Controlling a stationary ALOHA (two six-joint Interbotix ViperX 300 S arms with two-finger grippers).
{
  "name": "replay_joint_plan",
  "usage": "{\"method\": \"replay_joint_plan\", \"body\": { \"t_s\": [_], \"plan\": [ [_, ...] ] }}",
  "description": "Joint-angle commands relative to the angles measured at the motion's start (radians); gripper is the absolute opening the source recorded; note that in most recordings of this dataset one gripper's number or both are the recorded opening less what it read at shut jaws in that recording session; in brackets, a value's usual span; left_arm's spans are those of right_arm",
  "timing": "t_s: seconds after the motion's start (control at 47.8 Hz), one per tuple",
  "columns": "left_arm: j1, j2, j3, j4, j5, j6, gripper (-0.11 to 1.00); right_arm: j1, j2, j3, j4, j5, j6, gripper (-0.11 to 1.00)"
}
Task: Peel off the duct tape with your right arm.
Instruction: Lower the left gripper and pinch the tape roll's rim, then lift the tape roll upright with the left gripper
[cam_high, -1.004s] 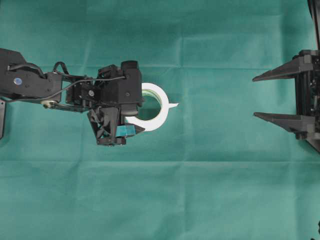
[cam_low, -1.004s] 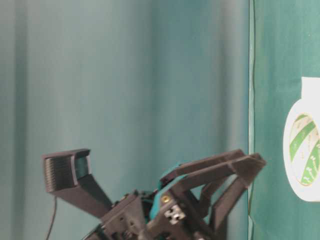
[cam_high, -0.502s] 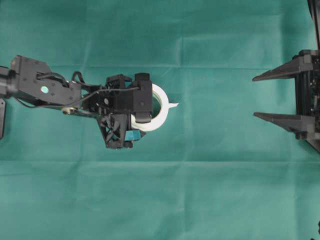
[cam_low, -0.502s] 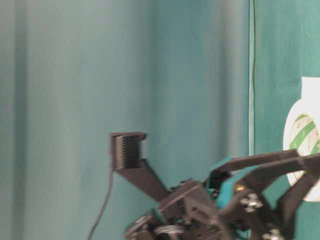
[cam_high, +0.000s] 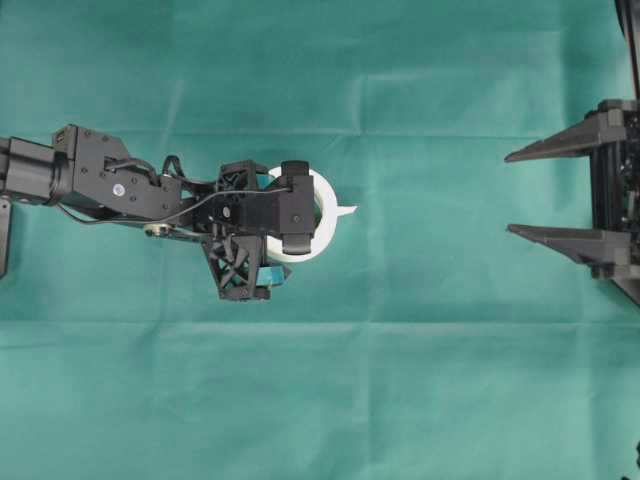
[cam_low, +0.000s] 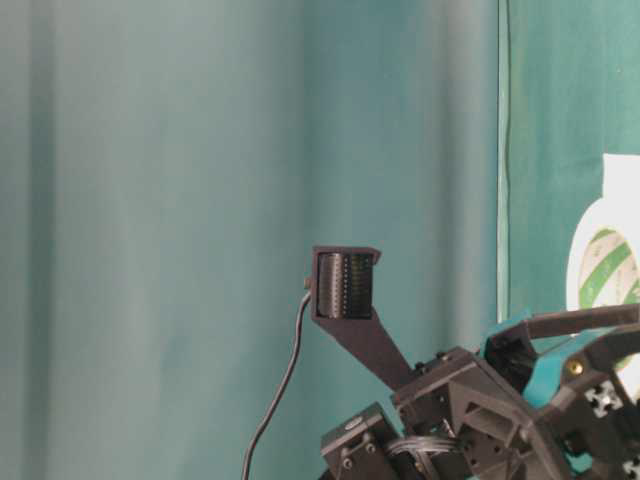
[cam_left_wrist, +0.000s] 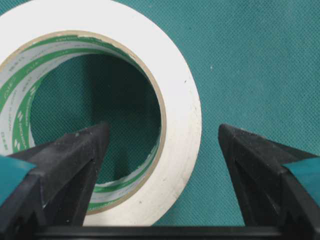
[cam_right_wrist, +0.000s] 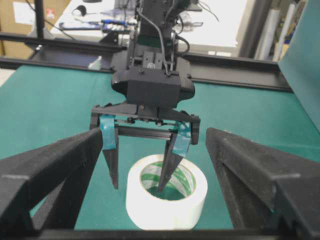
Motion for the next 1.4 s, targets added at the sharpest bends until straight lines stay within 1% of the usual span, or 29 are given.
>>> {"method": "replay_joint_plan", "body": {
  "t_s": [0.0,0.251,0.586,0.669,0.711,0.732,0.774,0.899,0.962,1.004,1.046,1.213,1.38],
  "plan": [
    [0.002,-0.015,-0.017,-0.002,-0.006,-0.002,0.92,0.002,0.009,-0.011,-0.002,-0.009,0.003,0.70],
    [0.002,-0.041,-0.014,-0.002,-0.002,0.002,0.92,0.002,0.014,-0.011,-0.002,-0.008,0.003,0.70],
    [0.002,-0.023,-0.014,-0.002,0.002,-0.002,0.92,0.002,0.014,-0.011,-0.002,-0.008,0.003,0.70],
    [0.002,-0.020,-0.014,-0.002,0.002,-0.005,0.90,0.002,0.014,-0.009,-0.002,-0.008,0.003,0.70],
    [0.000,-0.020,-0.014,-0.002,0.002,-0.005,0.87,0.002,0.014,-0.011,0.000,-0.008,0.003,0.70],
    [0.000,-0.021,-0.014,-0.002,0.002,-0.005,0.83,0.002,0.014,-0.011,-0.002,-0.009,0.003,0.70],
    [0.002,-0.021,-0.014,-0.002,0.002,-0.003,0.74,0.002,0.014,-0.011,-0.002,-0.009,0.003,0.70],
    [-0.002,-0.023,-0.012,-0.002,0.008,-0.002,0.39,0.000,0.015,-0.011,-0.002,-0.009,0.003,0.70],
    [-0.003,-0.028,-0.014,-0.002,0.018,-0.002,0.28,0.002,0.014,-0.011,-0.002,-0.009,0.003,0.69],
    [-0.003,-0.031,-0.015,-0.002,0.034,0.002,0.24,0.000,0.014,-0.011,-0.002,-0.012,0.003,0.69],
    [-0.003,-0.035,-0.018,-0.002,0.044,0.002,0.21,0.002,0.014,-0.011,-0.002,-0.017,0.003,0.69],
    [-0.012,-0.071,-0.020,-0.002,0.069,0.002,0.21,0.002,0.015,-0.009,-0.002,-0.018,0.003,0.69],
    [-0.021,-0.135,-0.023,0.000,0.080,0.003,0.21,0.002,0.015,-0.009,-0.002,-0.018,0.003,0.69]
  ]
}}
